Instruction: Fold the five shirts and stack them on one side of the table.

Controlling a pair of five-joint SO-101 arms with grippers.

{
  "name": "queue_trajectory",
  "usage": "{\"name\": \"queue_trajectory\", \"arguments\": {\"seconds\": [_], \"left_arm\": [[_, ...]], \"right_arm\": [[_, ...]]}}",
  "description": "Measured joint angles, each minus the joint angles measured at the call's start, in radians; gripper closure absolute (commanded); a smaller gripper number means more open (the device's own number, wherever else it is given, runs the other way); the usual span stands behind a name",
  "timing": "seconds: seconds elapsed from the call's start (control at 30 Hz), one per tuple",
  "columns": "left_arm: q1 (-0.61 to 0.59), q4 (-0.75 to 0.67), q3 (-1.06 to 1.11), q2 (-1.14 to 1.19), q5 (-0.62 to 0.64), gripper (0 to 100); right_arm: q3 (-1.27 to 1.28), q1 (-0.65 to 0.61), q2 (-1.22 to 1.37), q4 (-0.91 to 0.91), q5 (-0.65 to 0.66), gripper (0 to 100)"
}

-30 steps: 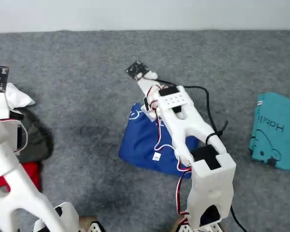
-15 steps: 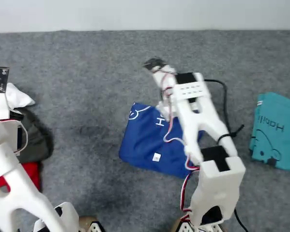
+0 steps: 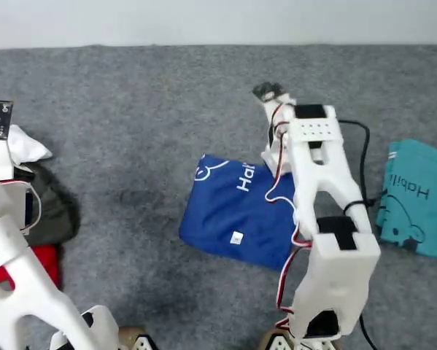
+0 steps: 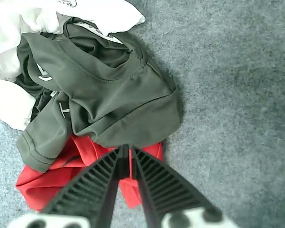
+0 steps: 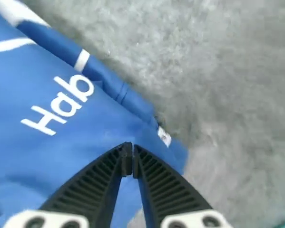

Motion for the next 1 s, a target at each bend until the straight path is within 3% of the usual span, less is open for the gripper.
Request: {"name": "queue_trajectory", "arguments": {"seconds": [0.2,0.87,1.0], "left_arm": [[0.000,0.000,0.000,0.000,0.000,99],[0.000,0.000,0.000,0.000,0.000,99],[0.000,0.000,0.000,0.000,0.000,99]], "right_arm": [[-0.015,0.000,-0.063,0.112,-0.086,84.6],[-0.015,0.058,0.052,0.084,-0.141,88.1],[-0.015,0.058,0.068,0.072,-0.141,99.8]]}}
